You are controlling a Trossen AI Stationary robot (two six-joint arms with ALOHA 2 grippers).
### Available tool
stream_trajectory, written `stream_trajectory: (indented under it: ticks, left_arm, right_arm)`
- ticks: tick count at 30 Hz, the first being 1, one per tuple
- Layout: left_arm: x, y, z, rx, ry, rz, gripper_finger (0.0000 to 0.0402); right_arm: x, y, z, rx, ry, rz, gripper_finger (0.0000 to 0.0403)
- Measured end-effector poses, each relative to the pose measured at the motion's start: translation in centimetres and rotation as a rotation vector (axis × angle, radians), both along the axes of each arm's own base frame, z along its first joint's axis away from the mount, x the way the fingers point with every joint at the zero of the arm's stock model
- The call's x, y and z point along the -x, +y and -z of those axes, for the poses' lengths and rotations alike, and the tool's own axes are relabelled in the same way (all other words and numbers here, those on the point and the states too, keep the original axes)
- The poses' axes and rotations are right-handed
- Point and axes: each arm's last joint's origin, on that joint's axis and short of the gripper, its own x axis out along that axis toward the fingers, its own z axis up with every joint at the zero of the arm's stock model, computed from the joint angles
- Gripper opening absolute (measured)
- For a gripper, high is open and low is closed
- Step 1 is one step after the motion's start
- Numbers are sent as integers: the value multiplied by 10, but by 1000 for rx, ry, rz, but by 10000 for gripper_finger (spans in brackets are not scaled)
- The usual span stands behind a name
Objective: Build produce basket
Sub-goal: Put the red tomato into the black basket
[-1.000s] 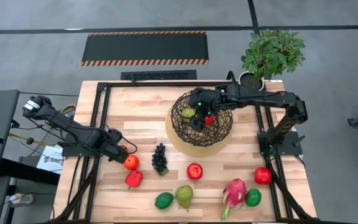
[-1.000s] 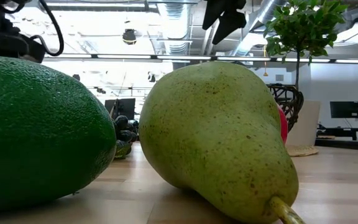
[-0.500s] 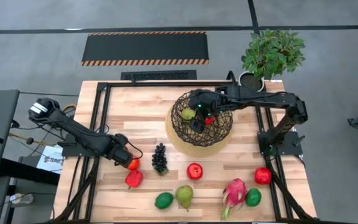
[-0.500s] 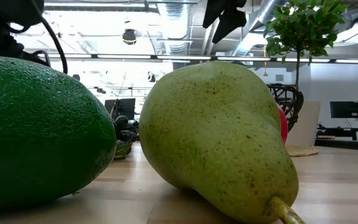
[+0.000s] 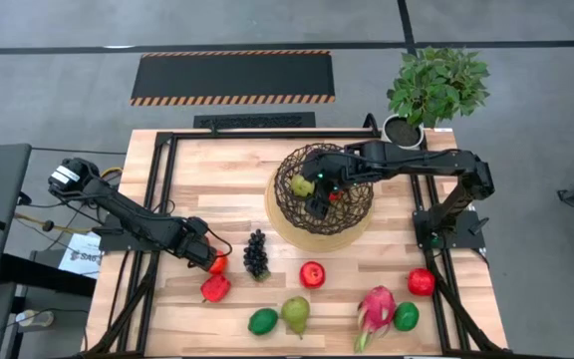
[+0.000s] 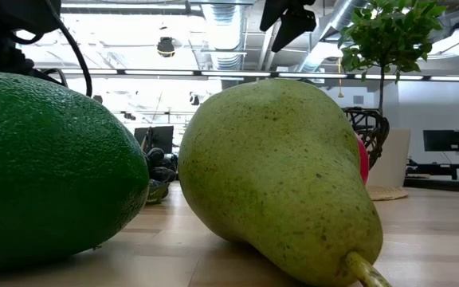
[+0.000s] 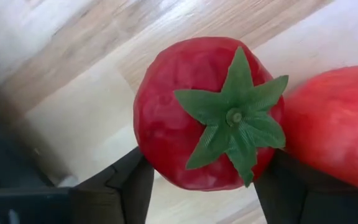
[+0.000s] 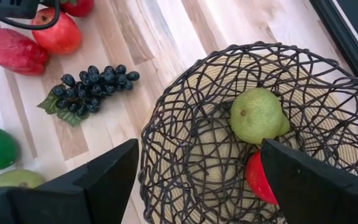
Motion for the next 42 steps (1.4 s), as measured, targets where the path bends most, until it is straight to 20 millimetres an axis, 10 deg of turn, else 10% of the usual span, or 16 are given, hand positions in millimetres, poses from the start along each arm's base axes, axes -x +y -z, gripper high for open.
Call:
stream_trajectory:
  ticks: [15, 31, 42]
  left_arm:
    - [-24, -1, -67, 0, -254, -38, 202]
    - [-25, 42, -254, -190, -1217, 26, 203]
    - [-45, 53, -273, -44, -1358, 40, 203]
  right_arm:
    - [5, 3, -22, -27, -135, -27, 352]
    - [37, 35, -107, 184, -694, -430, 352]
    - [11, 67, -111, 608, -806, -598, 352]
